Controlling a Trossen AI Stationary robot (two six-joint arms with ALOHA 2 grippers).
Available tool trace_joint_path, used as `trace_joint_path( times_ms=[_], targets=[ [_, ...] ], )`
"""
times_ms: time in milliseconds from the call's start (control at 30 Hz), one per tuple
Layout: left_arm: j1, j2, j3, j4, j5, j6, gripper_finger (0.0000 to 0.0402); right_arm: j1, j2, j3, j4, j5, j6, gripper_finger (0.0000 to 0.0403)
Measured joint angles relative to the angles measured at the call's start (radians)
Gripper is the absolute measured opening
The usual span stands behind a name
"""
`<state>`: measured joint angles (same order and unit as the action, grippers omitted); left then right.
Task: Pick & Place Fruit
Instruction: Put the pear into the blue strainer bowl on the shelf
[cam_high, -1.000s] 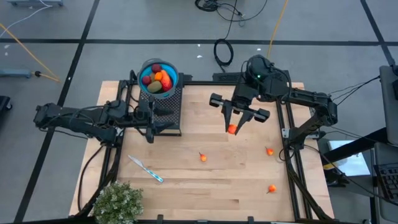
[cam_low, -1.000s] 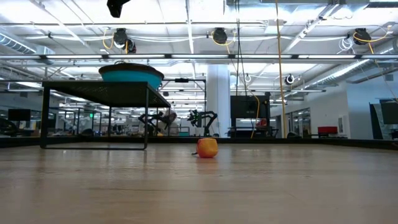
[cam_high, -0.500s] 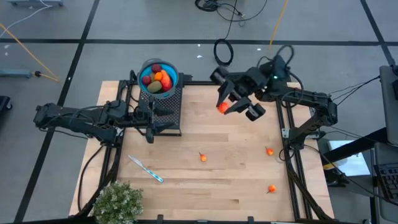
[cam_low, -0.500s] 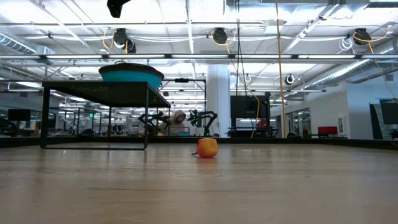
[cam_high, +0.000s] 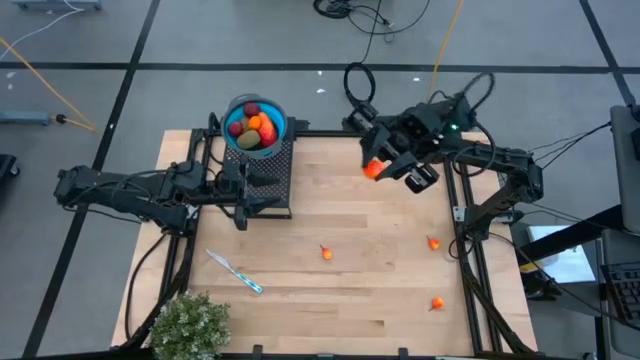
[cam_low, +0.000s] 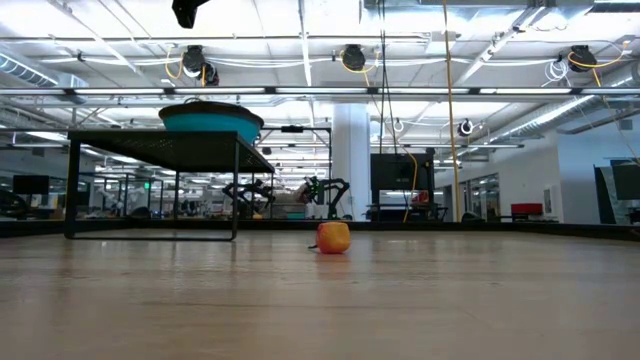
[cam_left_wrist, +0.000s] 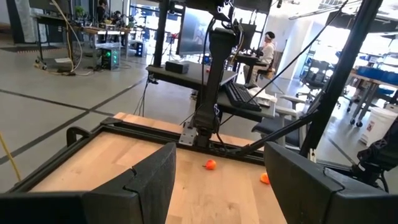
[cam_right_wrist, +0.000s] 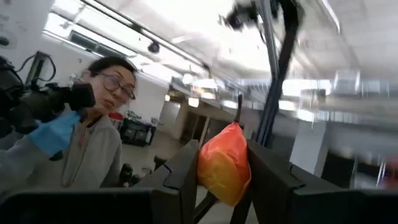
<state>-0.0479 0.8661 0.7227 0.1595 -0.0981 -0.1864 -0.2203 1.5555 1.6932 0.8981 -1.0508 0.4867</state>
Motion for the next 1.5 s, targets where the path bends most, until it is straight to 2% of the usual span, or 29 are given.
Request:
trace_joint_path(
  times_ms=[100,233,400,533,700,867,933,1100,1500],
  targets=[
    [0.000,0.000,0.000,0.011,0.000,0.000,0.0243,0.000,0.000,0.000,-0.201,0.002,-0.054,0.0104],
    [0.000,0.000,-0.001,0.049,0.000,0.000,0.0243,0.000,0.001,0.000,-0.580,0.036,-0.238,0.0101],
    [0.000,0.000,-0.001,0.095,0.000,0.003,0.0243,0.000,0.001,0.000,-0.959,0.213,-0.494,0.0107],
    [-0.014,0.000,-0.001,0.144,-0.011,0.068,0.0244,0.000,0.001,0.000,-1.091,0.366,-0.595,0.0104],
    [-0.036,0.034,-0.001,0.232,-0.073,0.161,0.0243,0.013,0.001,-0.083,-1.016,0.467,-0.610,0.0103],
    [-0.044,0.099,0.000,0.331,-0.118,0.236,0.0243,0.029,0.001,-0.215,-0.793,0.485,-0.582,0.0106],
    [-0.044,0.129,0.000,0.348,-0.136,0.248,0.0243,0.034,0.001,-0.261,-0.701,0.527,-0.561,0.0105],
    [-0.044,0.170,-0.001,0.404,-0.174,0.268,0.0244,0.032,0.002,-0.340,-0.555,0.557,-0.493,0.0100],
    [-0.026,0.213,-0.001,0.462,-0.176,0.252,0.0243,0.033,0.001,-0.367,-0.529,0.582,-0.480,0.0102]
  ],
)
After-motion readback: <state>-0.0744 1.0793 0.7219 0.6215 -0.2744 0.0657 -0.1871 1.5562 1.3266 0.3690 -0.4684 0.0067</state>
